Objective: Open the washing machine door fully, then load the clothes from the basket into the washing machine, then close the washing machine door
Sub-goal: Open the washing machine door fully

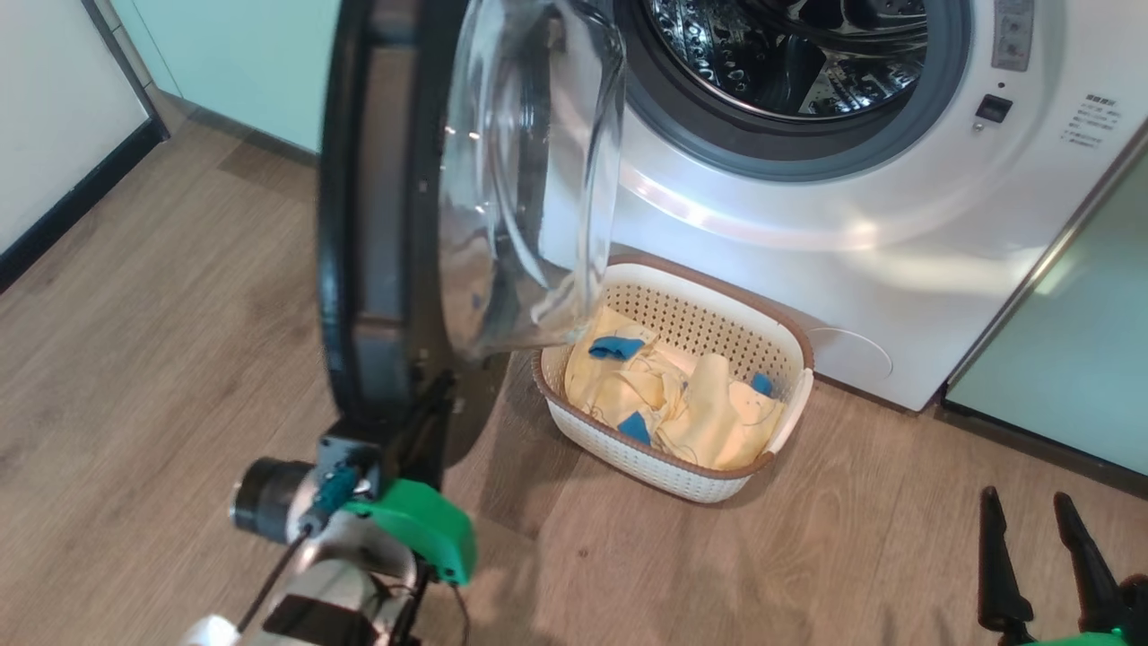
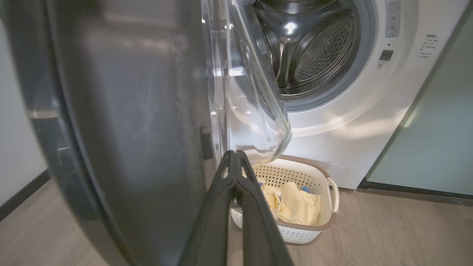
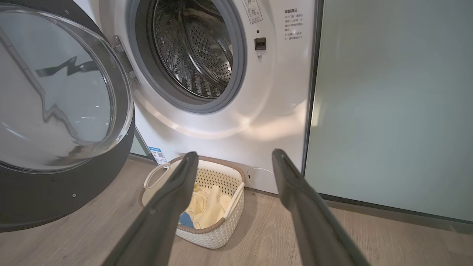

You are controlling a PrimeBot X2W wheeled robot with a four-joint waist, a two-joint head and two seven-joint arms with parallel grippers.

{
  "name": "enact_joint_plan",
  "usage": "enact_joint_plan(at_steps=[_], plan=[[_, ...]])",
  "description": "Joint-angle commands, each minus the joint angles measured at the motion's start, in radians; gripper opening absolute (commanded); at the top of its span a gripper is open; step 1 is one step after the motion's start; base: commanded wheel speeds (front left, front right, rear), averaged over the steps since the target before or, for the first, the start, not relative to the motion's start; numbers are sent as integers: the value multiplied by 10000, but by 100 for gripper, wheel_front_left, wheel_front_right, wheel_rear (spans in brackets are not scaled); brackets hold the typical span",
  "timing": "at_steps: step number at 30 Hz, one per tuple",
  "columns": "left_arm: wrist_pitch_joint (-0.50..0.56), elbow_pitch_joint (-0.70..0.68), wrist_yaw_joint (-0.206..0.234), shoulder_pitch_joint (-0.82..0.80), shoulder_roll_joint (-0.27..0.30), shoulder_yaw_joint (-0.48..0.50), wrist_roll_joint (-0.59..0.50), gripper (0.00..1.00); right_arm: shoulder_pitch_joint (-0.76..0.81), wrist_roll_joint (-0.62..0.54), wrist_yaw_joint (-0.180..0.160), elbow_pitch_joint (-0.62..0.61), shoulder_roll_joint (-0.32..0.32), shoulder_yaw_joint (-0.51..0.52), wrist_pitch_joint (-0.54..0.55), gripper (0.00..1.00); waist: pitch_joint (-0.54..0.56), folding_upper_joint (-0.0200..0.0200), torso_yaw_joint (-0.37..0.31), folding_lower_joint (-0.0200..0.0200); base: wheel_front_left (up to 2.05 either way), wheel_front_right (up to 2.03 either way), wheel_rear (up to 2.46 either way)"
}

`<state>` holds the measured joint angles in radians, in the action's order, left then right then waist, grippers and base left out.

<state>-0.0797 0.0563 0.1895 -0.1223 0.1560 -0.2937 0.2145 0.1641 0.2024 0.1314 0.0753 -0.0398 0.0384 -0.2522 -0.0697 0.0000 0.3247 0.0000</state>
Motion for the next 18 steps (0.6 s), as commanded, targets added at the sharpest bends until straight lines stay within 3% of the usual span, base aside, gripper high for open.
enact_joint_plan(at_steps=[1,8,18], plan=[[-117,-197,142,-310,289,538,63,0,-300,16,-7,-321,-104,-150,-95,100,-35,0,4,0,0,0,0],[-511,489,459,-690,625,1340,300,0,-397,38,-7,-355,-120,-35,-95,100,-328,0,4,0,0,0,0],[-1366,1537,332,-1454,921,2141,806,0,-541,53,-7,-429,-304,117,-95,100,-805,0,171,0,0,0,0]])
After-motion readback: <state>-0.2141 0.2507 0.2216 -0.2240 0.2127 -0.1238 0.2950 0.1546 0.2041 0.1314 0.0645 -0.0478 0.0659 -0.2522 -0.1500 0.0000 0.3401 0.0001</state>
